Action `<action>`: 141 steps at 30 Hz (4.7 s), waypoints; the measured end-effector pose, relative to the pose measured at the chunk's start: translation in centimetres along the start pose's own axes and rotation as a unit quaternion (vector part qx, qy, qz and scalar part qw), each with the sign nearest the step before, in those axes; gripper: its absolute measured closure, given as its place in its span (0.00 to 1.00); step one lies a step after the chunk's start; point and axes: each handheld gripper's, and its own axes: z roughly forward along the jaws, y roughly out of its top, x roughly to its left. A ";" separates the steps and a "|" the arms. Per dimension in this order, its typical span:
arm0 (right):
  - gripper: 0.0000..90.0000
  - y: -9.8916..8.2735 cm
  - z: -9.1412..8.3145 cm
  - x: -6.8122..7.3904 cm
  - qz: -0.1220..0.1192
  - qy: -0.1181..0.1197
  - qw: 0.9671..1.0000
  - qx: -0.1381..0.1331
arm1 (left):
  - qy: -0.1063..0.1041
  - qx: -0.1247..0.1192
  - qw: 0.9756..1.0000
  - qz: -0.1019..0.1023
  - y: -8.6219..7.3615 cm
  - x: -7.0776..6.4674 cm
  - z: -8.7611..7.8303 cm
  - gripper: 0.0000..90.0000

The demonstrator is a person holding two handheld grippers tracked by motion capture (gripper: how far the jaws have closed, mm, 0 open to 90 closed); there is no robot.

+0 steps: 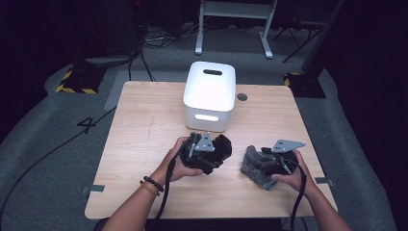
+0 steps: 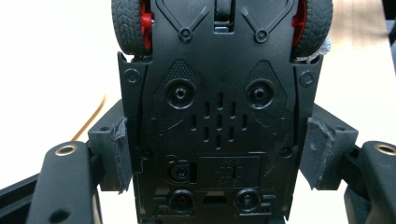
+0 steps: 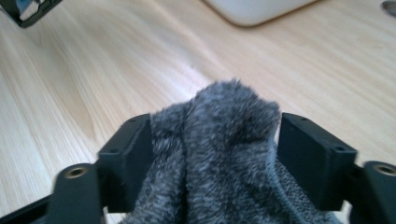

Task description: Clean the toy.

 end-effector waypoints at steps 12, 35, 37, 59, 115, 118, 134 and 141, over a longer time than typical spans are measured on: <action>0.31 2.6 -1.4 -0.8 0.022 -0.036 0.998 -0.045 | 0.034 0.013 0.999 -0.024 -3.4 0.5 -3.6 0.29; 0.34 12.1 1.2 -3.8 0.046 -0.063 0.991 -0.105 | 0.046 0.034 0.997 -0.050 -7.6 0.0 -4.5 0.29; 0.35 12.8 1.4 -3.7 0.040 -0.066 0.991 -0.106 | 0.044 0.038 0.997 -0.050 -7.7 0.0 -4.3 0.29; 0.36 17.1 6.4 -4.0 0.051 -0.092 0.993 -0.046 | 0.058 0.027 0.996 -0.063 -8.5 0.7 -5.4 0.29; 0.55 10.4 -0.2 1.0 0.034 -0.026 0.999 -0.026 | 0.090 0.010 0.991 -0.094 -9.3 2.2 -7.0 0.29; 0.55 9.9 -0.8 1.8 0.029 -0.022 0.999 -0.025 | 0.090 0.011 0.991 -0.095 -9.3 2.2 -6.9 0.29; 0.53 7.0 -3.6 4.3 0.043 0.010 0.998 -0.044 | 0.085 0.011 0.992 -0.089 -8.7 1.8 -6.3 0.29; 0.43 6.3 -4.5 4.4 0.033 0.026 0.998 -0.048 | 0.090 0.014 0.991 -0.094 -8.9 2.1 -6.4 0.29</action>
